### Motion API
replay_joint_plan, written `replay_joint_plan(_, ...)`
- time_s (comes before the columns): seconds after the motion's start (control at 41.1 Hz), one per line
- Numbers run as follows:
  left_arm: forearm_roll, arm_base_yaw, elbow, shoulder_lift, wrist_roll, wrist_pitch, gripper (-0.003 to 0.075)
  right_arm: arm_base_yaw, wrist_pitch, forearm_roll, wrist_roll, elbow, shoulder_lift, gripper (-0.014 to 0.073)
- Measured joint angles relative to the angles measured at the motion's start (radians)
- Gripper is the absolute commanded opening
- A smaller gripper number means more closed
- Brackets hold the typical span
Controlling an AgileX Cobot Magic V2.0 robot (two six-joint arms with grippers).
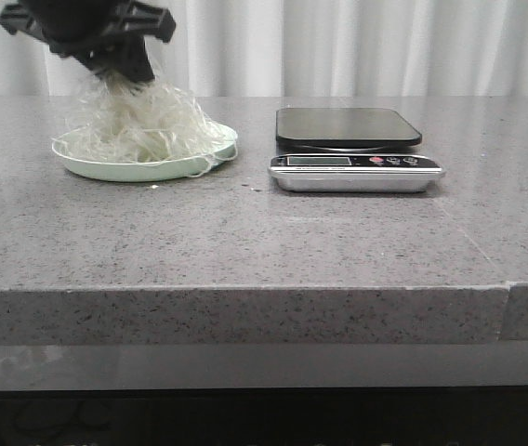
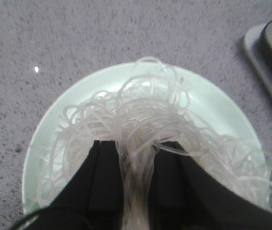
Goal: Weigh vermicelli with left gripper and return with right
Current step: 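Lift the vermicelli with the left gripper and carry it over the scale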
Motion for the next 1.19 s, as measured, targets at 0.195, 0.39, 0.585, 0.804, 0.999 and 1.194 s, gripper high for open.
replay_joint_plan(0.195,0.002,-0.04,-0.103,-0.027,0.015,0.019,0.0142,0.0,0.0,0.0,0.0,0.0,0.0,0.0556)
replay_joint_plan(0.39,0.002,-0.139,-0.222,-0.014,0.066,0.019,0.0142,0.0,0.0,0.0,0.0,0.0,0.0,0.0556)
replay_joint_plan(0.585,0.002,-0.23,-0.359,0.074,0.077,0.019,0.0142,0.0,0.0,0.0,0.0,0.0,0.0,0.0556)
replay_joint_plan(0.804,0.002,-0.286,-0.502,0.222,0.081,0.0,0.0142,0.0,0.0,0.0,0.0,0.0,0.0,0.0556)
replay_joint_plan(0.999,0.002,-0.293,-0.543,0.33,0.081,-0.018,0.0191,0.0,0.0,0.0,0.0,0.0,0.0,0.0556)
replay_joint_plan(1.194,0.002,-0.293,-0.547,0.37,0.081,-0.018,0.0401,0.0,0.0,0.0,0.0,0.0,0.0,0.0556)
